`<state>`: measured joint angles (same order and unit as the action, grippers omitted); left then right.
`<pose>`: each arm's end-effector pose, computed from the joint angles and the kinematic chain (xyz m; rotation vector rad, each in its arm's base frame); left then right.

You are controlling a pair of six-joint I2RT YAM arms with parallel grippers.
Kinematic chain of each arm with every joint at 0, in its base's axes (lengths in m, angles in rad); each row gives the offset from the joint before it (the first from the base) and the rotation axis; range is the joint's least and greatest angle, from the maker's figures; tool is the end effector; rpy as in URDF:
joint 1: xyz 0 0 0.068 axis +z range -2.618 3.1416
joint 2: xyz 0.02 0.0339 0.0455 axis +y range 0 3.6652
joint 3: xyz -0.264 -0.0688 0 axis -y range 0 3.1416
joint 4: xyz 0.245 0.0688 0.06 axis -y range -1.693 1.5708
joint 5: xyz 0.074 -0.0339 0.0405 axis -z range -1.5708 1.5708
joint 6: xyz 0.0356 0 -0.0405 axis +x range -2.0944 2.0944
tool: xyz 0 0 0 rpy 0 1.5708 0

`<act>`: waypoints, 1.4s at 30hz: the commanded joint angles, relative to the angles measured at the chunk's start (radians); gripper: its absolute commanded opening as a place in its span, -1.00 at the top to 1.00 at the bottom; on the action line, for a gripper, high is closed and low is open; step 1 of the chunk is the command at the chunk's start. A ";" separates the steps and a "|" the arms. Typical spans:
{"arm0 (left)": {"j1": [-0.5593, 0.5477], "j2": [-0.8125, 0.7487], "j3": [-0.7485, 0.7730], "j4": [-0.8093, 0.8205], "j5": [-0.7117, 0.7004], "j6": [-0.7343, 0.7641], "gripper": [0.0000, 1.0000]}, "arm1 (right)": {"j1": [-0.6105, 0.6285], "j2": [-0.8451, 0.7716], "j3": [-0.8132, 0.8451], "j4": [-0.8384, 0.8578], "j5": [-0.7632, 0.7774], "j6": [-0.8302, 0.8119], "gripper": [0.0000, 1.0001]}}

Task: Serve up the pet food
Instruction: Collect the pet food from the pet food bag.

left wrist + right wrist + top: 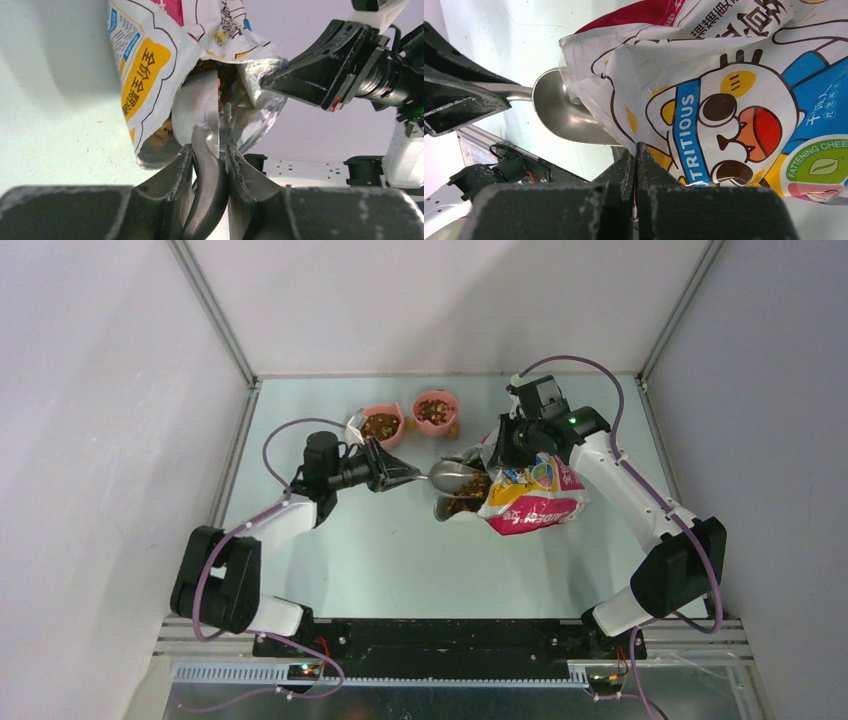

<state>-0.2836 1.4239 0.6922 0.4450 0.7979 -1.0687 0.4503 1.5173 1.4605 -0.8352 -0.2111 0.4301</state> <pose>0.2795 -0.1080 0.2277 -0.1848 2.1144 -1.6128 0.2868 0.1470 0.3384 -0.1208 2.5426 0.6265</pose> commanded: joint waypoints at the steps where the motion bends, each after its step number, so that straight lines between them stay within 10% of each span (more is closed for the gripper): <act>1: 0.027 -0.093 0.044 -0.181 0.004 0.146 1.00 | -0.026 -0.016 0.037 0.072 0.029 0.008 1.00; 42: 0.175 -0.202 0.041 -0.118 0.201 -0.058 1.00 | -0.027 0.044 0.082 0.079 0.072 0.037 1.00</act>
<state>-0.1406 1.2793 0.7055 0.2523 0.9203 -1.0836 0.4473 1.5536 1.4834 -0.8501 -0.1986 0.4564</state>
